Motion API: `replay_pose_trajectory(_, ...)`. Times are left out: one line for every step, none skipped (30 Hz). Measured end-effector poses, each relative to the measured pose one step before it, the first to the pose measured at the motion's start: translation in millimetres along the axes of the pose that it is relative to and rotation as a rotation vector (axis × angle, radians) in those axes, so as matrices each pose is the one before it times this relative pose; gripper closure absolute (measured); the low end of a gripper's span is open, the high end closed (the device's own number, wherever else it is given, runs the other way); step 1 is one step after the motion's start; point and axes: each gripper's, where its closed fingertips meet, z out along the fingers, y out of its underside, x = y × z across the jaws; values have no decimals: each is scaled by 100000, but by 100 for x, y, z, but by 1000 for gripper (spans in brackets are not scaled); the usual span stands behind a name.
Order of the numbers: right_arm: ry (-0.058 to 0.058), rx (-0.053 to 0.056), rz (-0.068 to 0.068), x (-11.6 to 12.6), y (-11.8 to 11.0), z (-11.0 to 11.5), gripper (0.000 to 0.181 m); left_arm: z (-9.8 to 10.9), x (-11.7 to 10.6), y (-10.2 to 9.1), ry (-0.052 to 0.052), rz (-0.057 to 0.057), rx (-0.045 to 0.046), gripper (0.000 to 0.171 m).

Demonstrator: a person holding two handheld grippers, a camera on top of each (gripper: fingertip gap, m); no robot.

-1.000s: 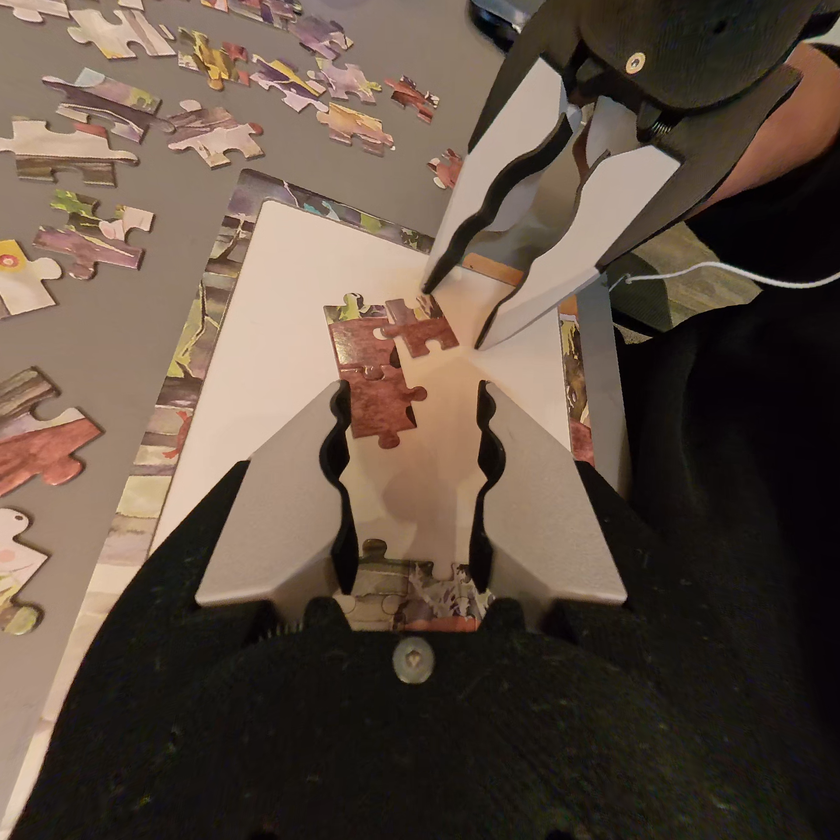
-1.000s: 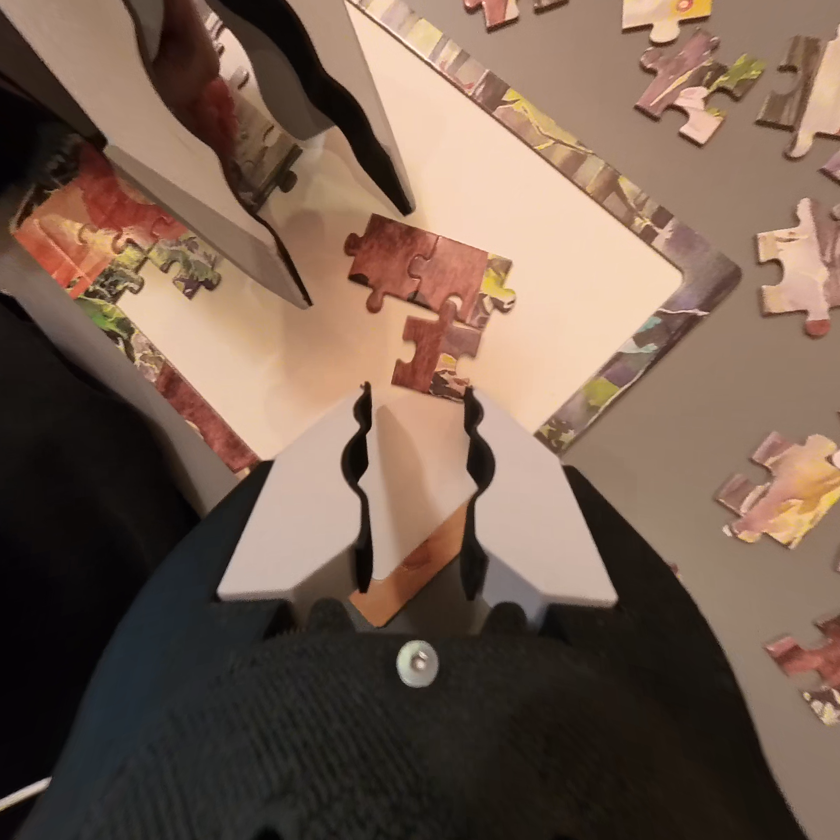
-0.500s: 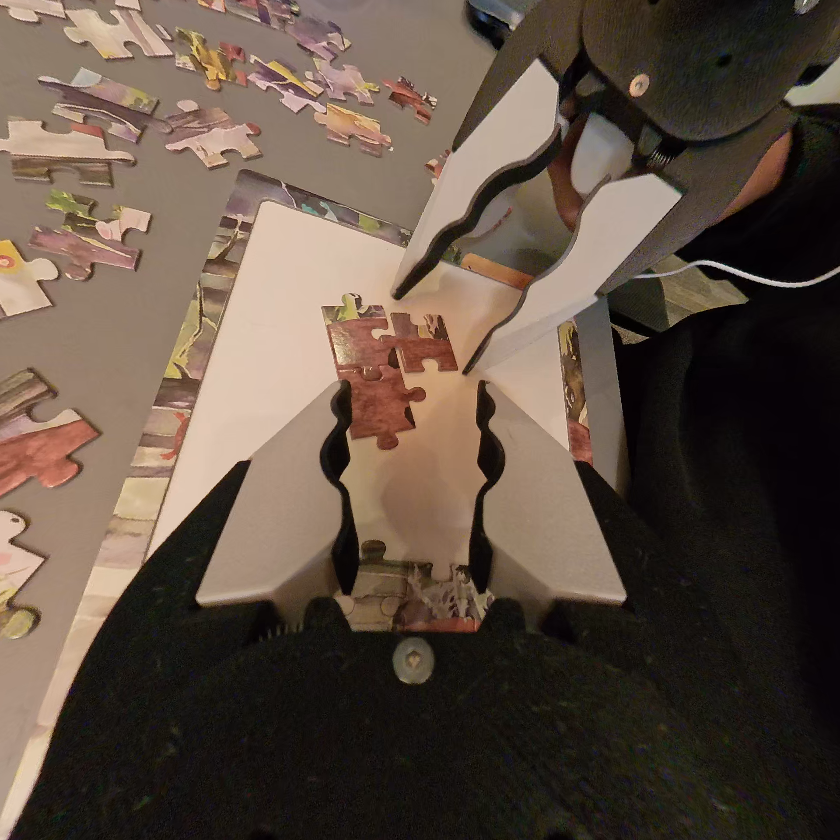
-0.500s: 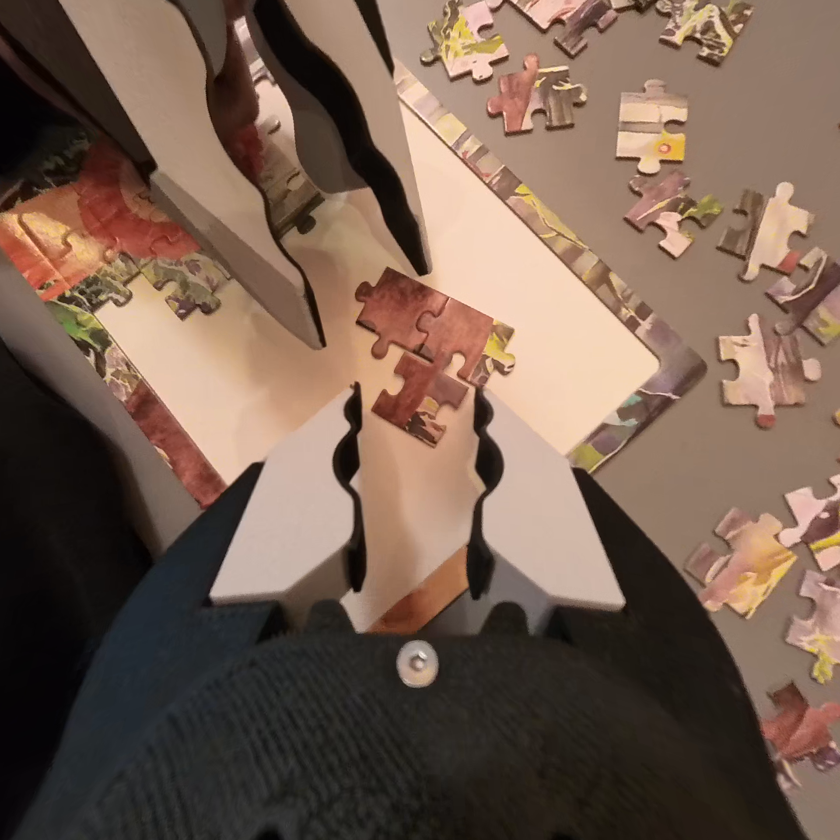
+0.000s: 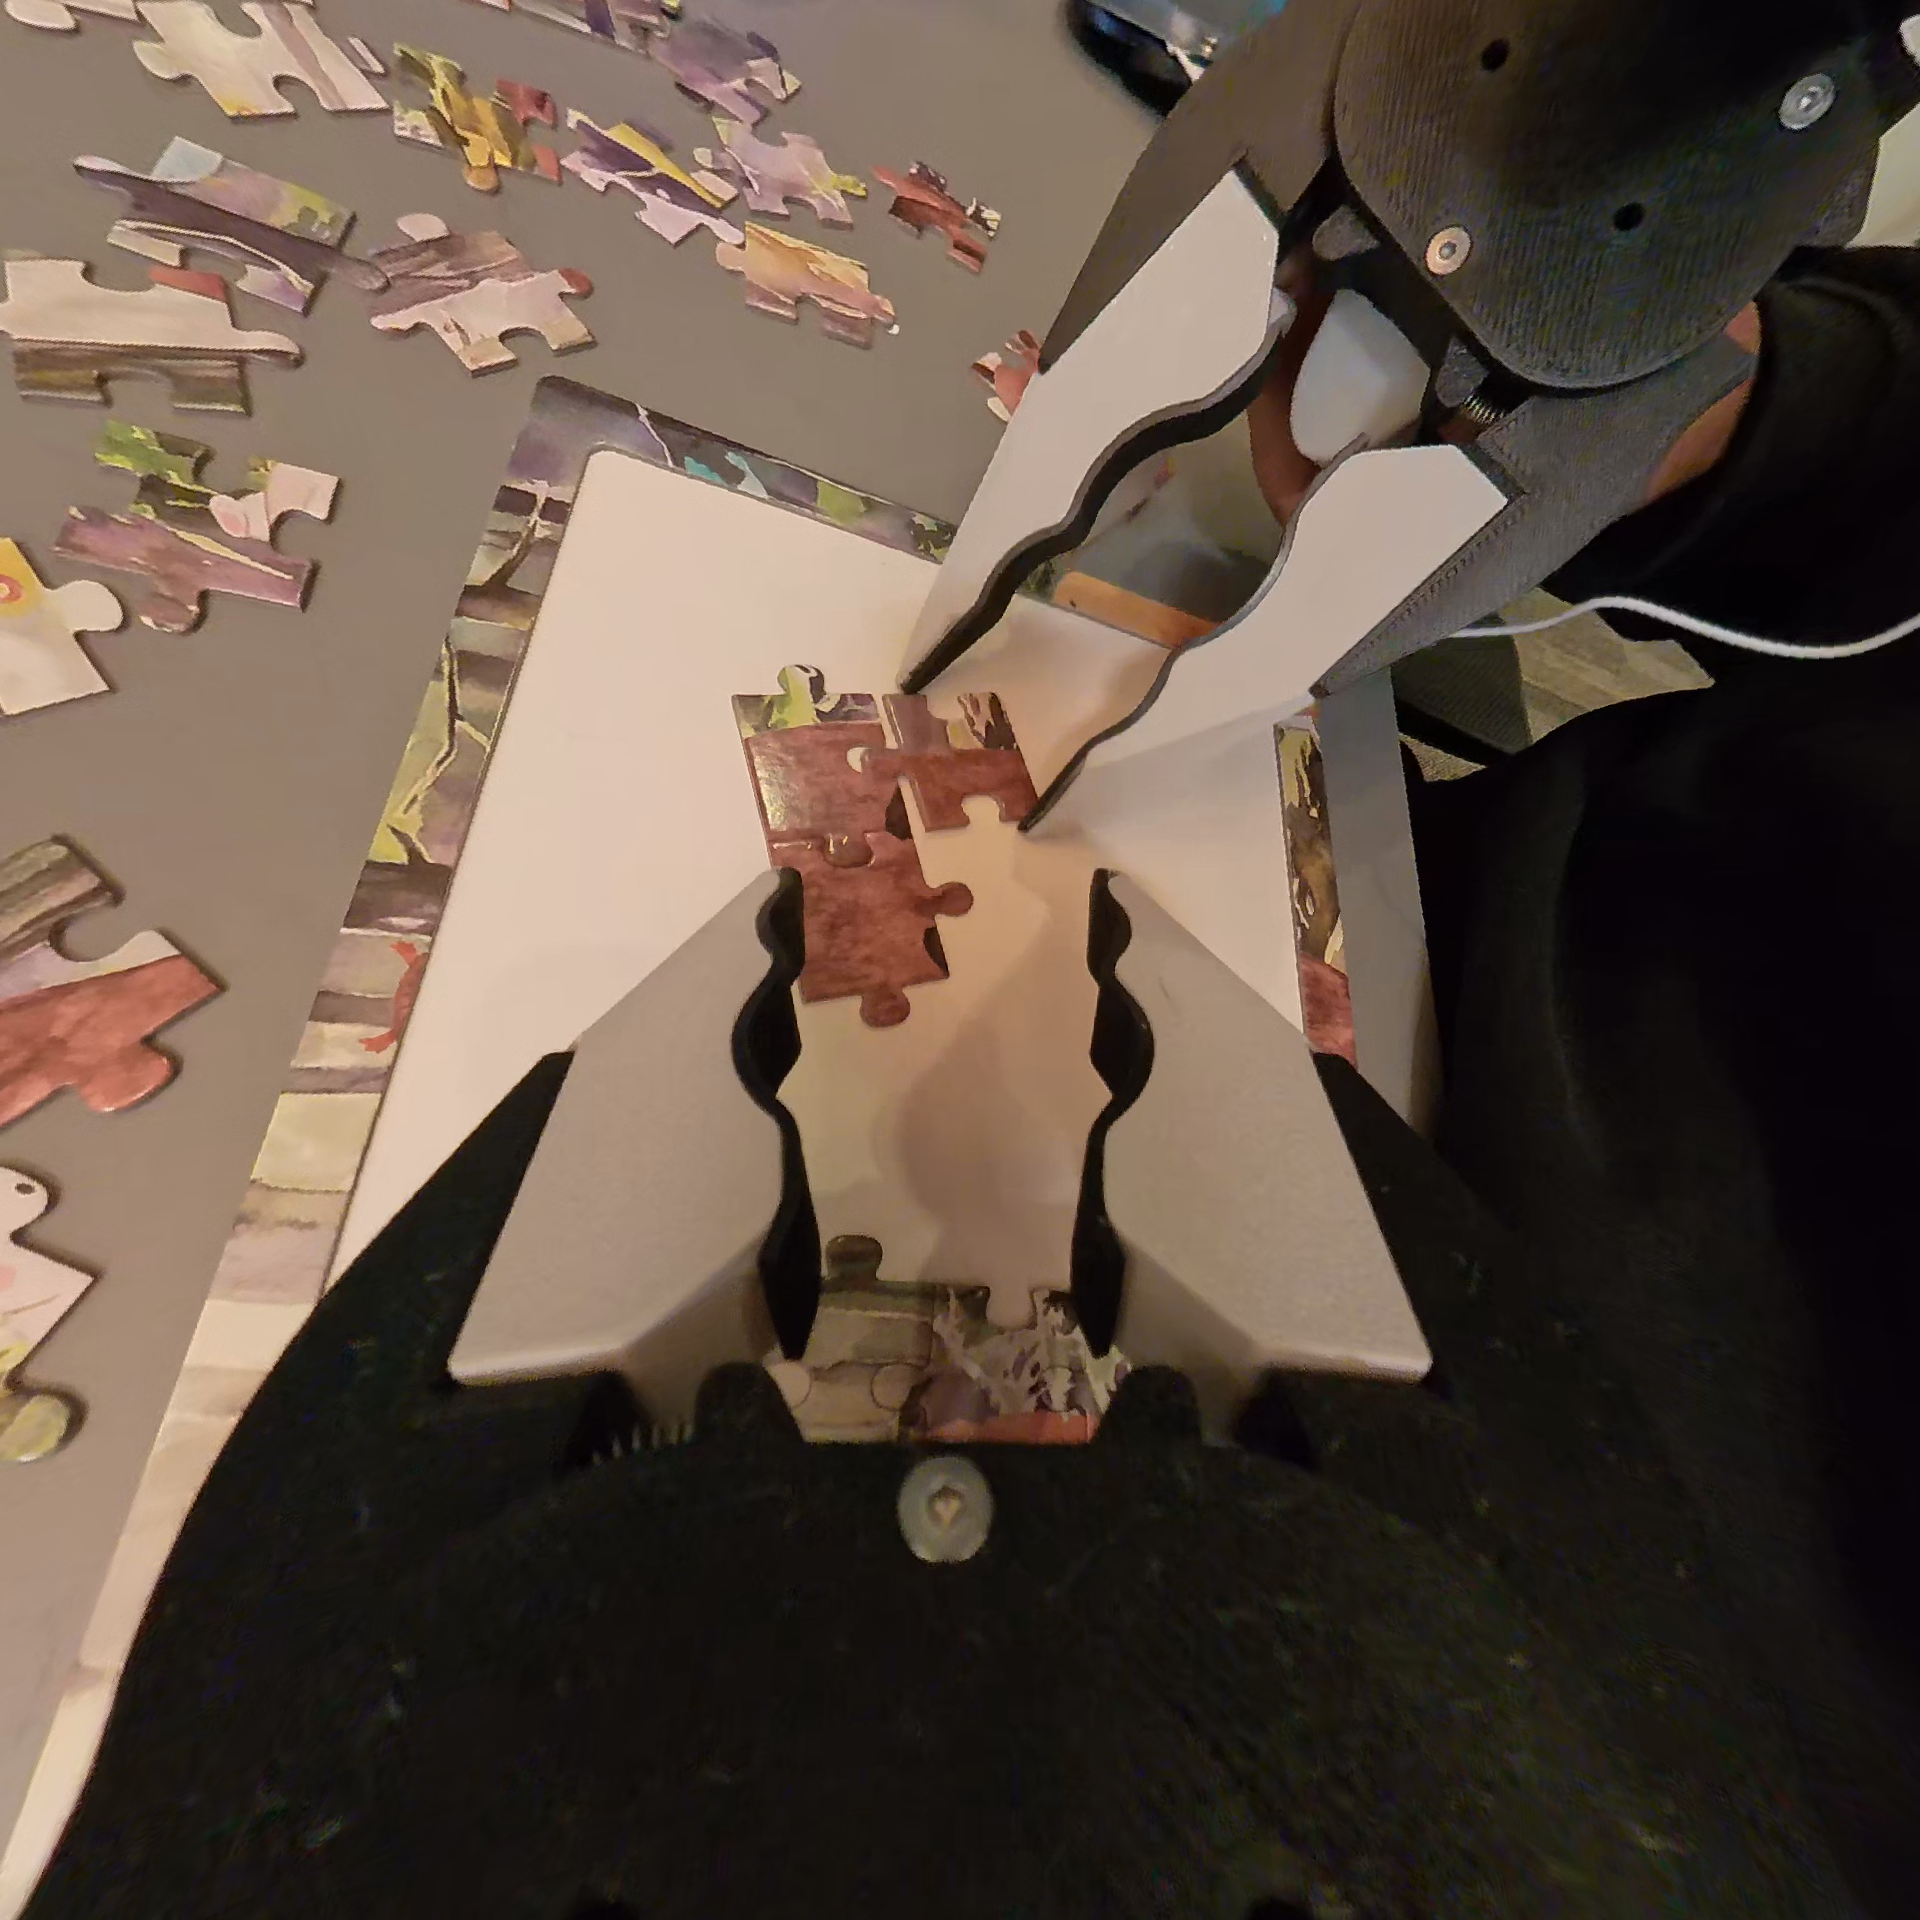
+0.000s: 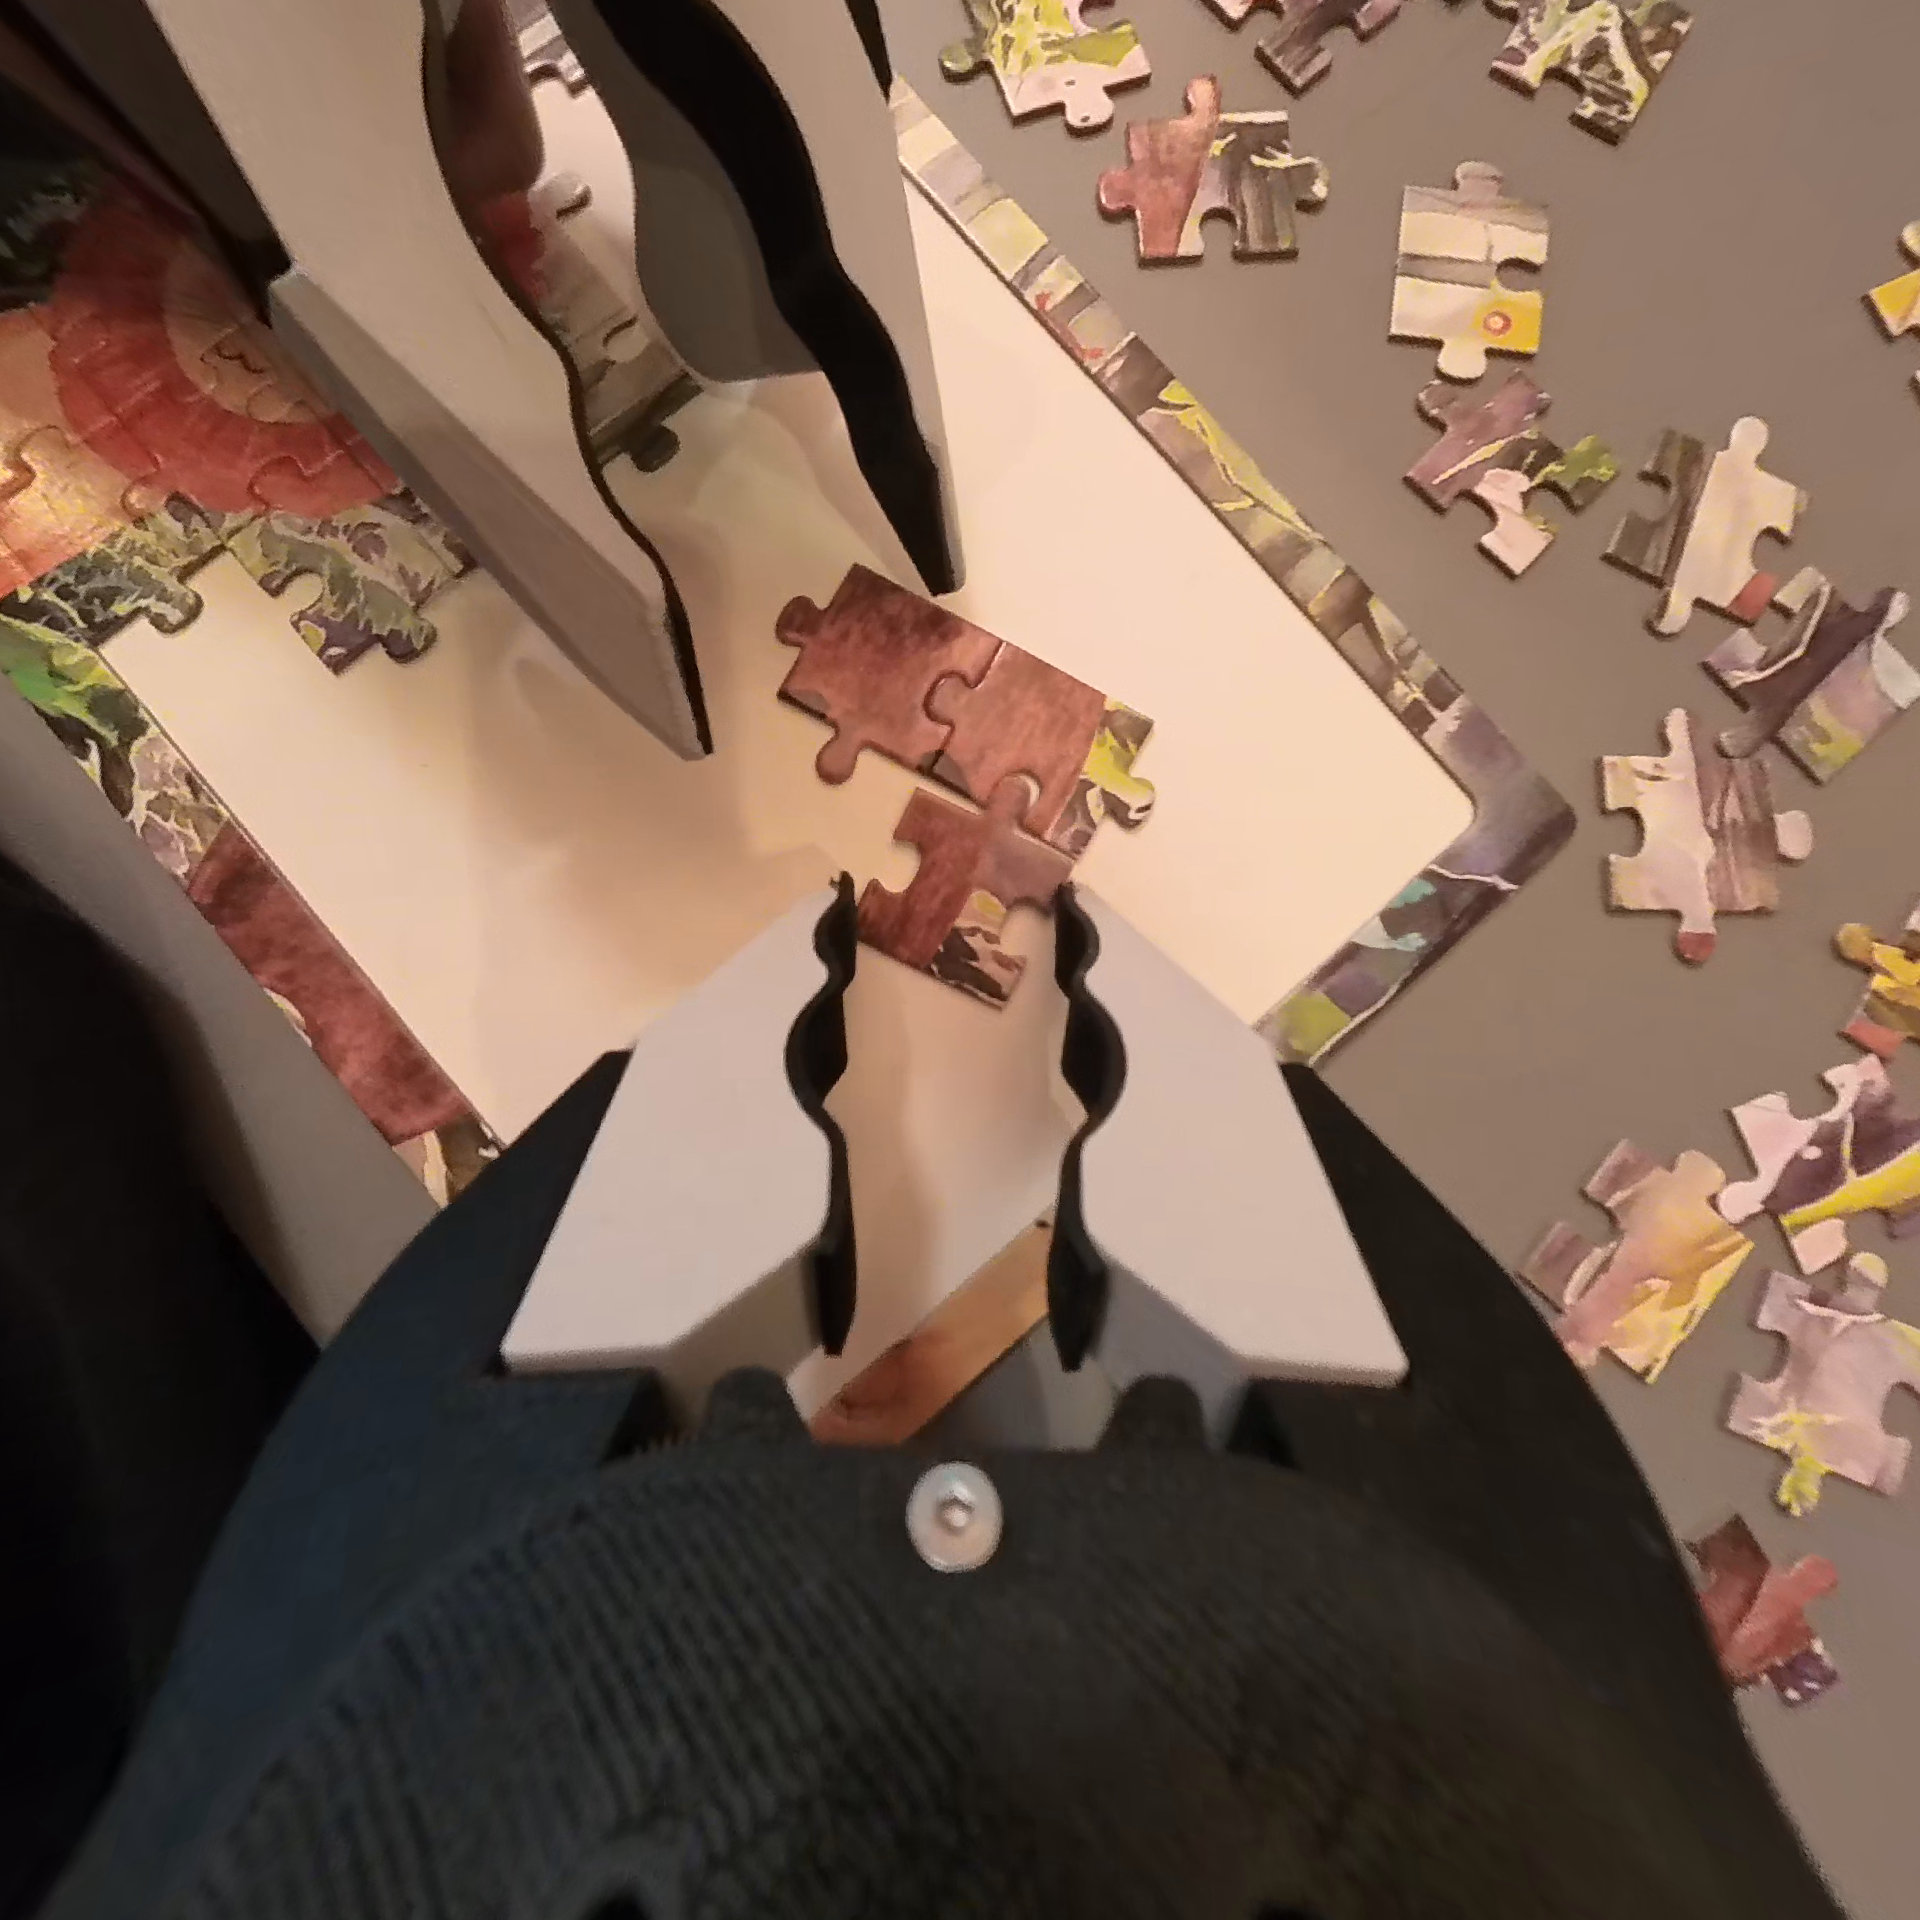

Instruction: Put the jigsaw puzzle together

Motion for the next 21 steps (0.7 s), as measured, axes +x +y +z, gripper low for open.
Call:
replay_pose_trajectory(335, -366, 523, 93, 68, -37, 145, 13, 11, -12, -38, 134, 20, 118)
replay_pose_trajectory(210, -306, 418, 50, 41, -31, 145, -7, -6, -24, -123, 168, 162, 118)
replay_pose_trajectory(164, -209, 179, 24, 32, -16, 145, -13, 0, -36, -78, 104, 166, 118)
replay_pose_trajectory(152, -132, 89, 10, 12, -4, 145, -21, -2, -23, 15, -28, 106, 119)
replay_pose_trajectory(161, -95, 55, 11, -17, 4, 145, -8, -3, -24, 55, -80, 97, 119)
replay_pose_trajectory(210, 47, -133, 17, -34, 23, 145, -11, -6, -6, 19, -58, 91, 119)
replay_pose_trajectory(235, 67, -279, 3, -42, 28, 145, 6, 4, 7, 30, -43, 2, 119)
replay_pose_trajectory(169, 98, -245, 6, -50, 21, 145, 16, 1, 4, 62, -18, -76, 119)
replay_pose_trajectory(103, 24, -232, -10, -40, 28, 145, 9, -1, 12, 15, 15, -70, 119)
replay_pose_trajectory(156, -56, -169, 15, -30, 24, 144, 20, 5, 25, 5, 21, -117, 119)
replay_pose_trajectory(106, -125, -165, 0, -17, 16, 144, 26, 1, 18, 25, 13, -136, 119)
replay_pose_trajectory(83, -80, -225, -2, -18, 3, 144, 9, -1, 11, 5, -1, -64, 119)
replay_pose_trajectory(22, -14, -313, -21, -19, 1, 143, 10, 8, 11, 56, -21, -62, 119)
replay_pose_trajectory(123, -119, -316, -8, 7, 9, 143, 4, 5, 2, 24, -1, -54, 119)
replay_pose_trajectory(246, -88, -399, 8, -11, -16, 142, 10, -1, 10, 4, -3, -53, 119)
replay_pose_trajectory(317, 167, -429, 24, -53, -44, 141, 5, 3, 8, 32, -28, -8, 119)
replay_pose_trajectory(112, 528, -399, -6, -100, -72, 141, -1, -4, -2, 27, -21, -14, 119)
replay_pose_trajectory(-233, 986, -385, -55, -190, -97, 141, 8, 14, 0, 27, 14, -8, 119)
replay_pose_trajectory(-758, 1489, -422, -124, -257, -91, 142, 5, -12, 3, -3, -10, 0, 119)
replay_pose_trajectory(-1207, 1753, -310, -183, -288, -67, 143, 15, 3, 10, 25, 15, -95, 119)
replay_pose_trajectory(-1491, 1736, -52, -205, -265, -20, 145, 4, 10, 8, 19, 48, -65, 119)
